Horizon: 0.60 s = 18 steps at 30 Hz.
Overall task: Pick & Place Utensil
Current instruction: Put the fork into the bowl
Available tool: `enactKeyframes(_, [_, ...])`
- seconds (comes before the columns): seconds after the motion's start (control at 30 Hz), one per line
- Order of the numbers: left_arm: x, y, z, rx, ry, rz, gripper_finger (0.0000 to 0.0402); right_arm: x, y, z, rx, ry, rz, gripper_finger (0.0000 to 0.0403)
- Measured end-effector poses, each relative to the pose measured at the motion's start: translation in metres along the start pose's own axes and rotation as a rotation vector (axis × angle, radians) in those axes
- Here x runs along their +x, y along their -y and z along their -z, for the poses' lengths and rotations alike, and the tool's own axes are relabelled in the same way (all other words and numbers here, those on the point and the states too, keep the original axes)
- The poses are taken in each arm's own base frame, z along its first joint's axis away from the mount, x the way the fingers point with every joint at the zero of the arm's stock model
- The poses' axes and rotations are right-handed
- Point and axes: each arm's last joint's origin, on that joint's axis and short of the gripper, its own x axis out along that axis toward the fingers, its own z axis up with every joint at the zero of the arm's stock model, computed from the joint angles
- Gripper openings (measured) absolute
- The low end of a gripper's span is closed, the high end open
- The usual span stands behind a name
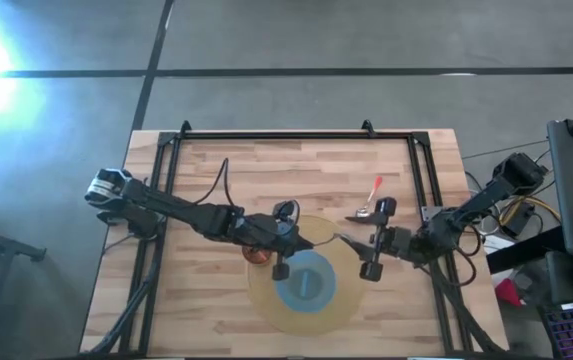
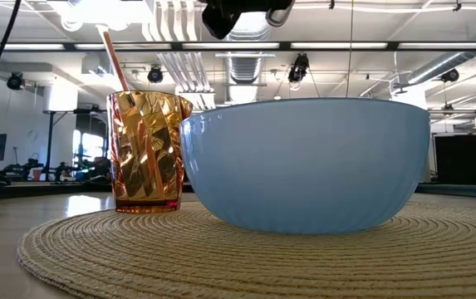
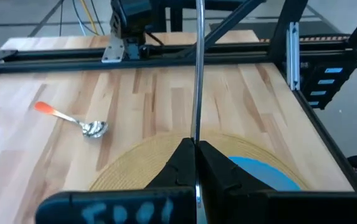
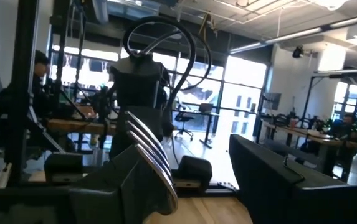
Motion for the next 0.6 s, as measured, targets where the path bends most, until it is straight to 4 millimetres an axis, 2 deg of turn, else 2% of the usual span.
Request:
enactKeyframes(0.43, [-0.001, -0.001, 0.004, -0.032, -0.044, -0.024, 0.0, -0.005, -0.008, 0.006, 0.03, -0.061, -0.047, 0.0206])
enactKeyframes(0.6, [-0.005, -0.002, 0.005, -0.034, -0.07, -0.032, 0.0, -0.006, -0.01, 0.014, 0.045, -0.125, -0.059, 0.0206])
